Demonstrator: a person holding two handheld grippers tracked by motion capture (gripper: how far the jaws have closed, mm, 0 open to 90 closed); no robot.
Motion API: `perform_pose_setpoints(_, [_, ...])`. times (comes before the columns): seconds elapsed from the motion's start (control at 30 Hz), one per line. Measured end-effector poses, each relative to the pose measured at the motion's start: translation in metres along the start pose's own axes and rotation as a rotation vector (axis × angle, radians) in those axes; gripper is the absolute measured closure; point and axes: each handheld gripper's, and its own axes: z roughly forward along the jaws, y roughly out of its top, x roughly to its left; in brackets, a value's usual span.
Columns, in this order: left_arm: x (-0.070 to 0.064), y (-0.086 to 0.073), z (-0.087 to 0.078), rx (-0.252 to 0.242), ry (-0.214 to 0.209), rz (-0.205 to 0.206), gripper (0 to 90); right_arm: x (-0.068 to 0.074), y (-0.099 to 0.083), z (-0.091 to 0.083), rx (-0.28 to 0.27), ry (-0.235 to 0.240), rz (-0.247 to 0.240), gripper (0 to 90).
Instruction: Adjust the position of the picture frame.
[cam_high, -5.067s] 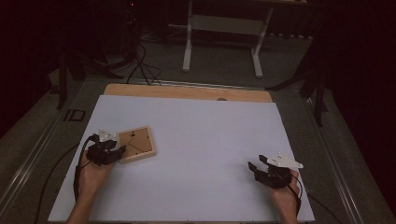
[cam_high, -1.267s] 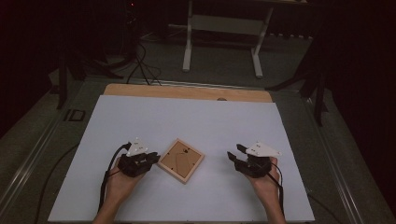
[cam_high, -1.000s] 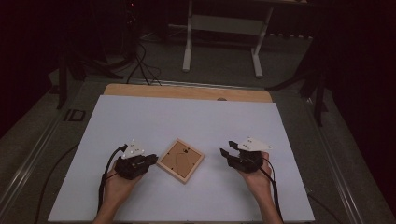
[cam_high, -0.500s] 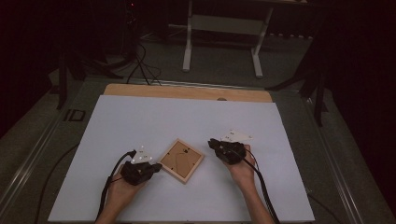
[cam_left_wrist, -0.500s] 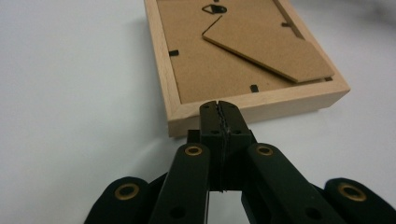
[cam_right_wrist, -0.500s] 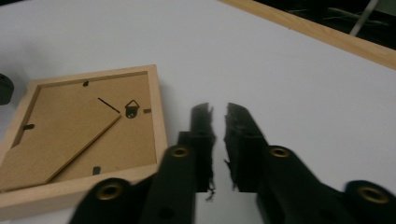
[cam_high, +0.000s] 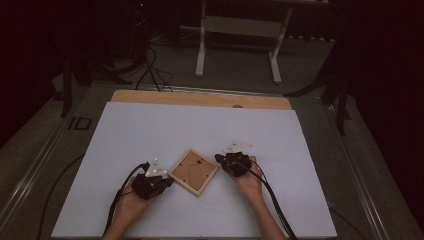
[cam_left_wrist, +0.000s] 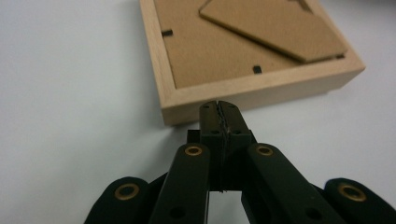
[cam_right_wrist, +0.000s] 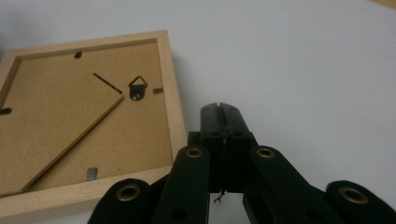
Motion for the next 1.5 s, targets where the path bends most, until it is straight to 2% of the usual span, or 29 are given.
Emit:
perform_pose_setpoints(0.1, [-0.003,0.0,0.003,0.022,0.001,0.016,89.8,0.002,-0.001,0.002,0.011,0.01,-0.002,89.5])
perform_pose_setpoints(0.27, [-0.003,0.003,0.007,0.029,0.009,0.022,89.8,0.001,-0.002,0.003,0.027,0.014,-0.002,89.8])
perform_pose_setpoints(0.5, [0.005,0.01,0.014,0.027,0.054,-0.017,89.7,0.001,-0.004,0.002,0.04,0.02,0.018,89.9])
perform_pose_setpoints(0.67, [0.008,0.019,0.021,0.042,0.077,-0.008,89.8,0.002,-0.005,-0.002,0.055,0.006,0.011,90.0])
perform_pose_setpoints(0.8, [0.013,0.023,0.027,0.03,0.079,-0.016,89.9,0.002,-0.009,-0.007,0.055,0.008,0.008,90.0])
perform_pose_setpoints(0.93, [0.017,0.03,0.033,0.034,0.1,-0.015,89.9,0.003,-0.013,-0.011,0.054,0.006,0.01,90.0])
perform_pose_setpoints(1.17, [0.03,0.038,0.043,0.001,0.089,-0.055,89.9,0.007,-0.017,-0.017,0.057,0.012,0.002,90.0])
perform_pose_setpoints(1.5, [0.037,0.046,0.05,0.005,0.099,-0.059,89.9,0.013,-0.022,-0.021,0.048,0.029,-0.007,90.0])
